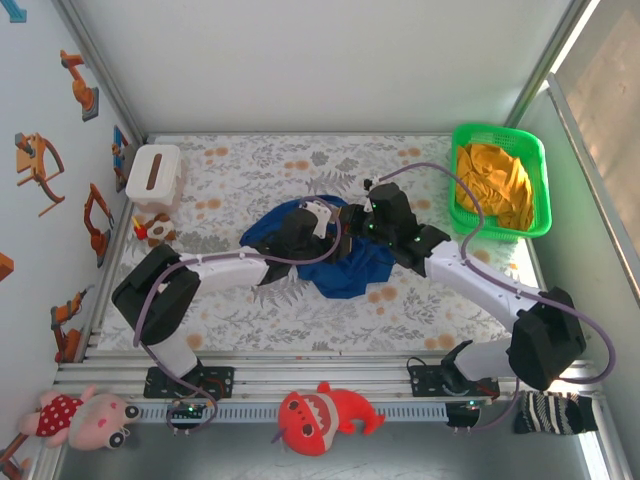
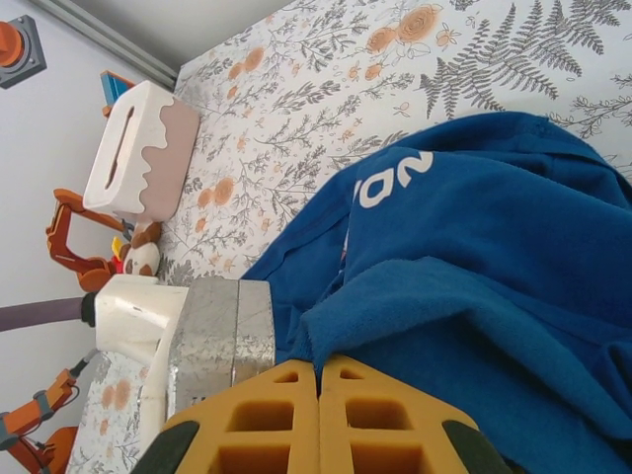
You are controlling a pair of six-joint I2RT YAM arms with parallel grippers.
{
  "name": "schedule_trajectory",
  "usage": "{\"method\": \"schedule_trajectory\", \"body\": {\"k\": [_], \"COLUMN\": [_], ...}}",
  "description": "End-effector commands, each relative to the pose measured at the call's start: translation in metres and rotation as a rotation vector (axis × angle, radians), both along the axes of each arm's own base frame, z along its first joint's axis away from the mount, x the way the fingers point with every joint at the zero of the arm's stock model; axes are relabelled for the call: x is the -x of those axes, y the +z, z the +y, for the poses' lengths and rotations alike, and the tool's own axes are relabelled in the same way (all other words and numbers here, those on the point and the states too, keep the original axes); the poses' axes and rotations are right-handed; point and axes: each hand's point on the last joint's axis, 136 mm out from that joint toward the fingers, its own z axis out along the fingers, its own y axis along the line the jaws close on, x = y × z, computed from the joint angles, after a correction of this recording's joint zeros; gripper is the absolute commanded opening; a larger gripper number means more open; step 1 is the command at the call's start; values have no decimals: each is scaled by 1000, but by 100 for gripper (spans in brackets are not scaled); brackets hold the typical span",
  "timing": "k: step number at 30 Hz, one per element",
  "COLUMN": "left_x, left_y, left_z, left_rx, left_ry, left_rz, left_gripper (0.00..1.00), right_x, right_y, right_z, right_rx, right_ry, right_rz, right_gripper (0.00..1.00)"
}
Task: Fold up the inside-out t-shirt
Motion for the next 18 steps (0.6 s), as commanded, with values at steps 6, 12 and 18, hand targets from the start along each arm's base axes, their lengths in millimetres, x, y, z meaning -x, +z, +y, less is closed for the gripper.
{"method": "schedule_trajectory", "body": {"k": [6,12,18], "left_x": [8,29,39], "left_y": [47,76,87], "left_z": [17,28,36], "left_rx": [118,240,290], "left_ry": [-46,-221,-302], "left_rz": [-48,14,51], "left_gripper": [0,0,0], "right_x": [-18,-32,-45], "right_y": [4,-11,-13], "right_z": [-22,-41,-36], "right_rx": [37,48,67], "right_ry": [-92,-123,-68], "right_rz": [-14,21,12], "right_gripper": [0,0,0]}}
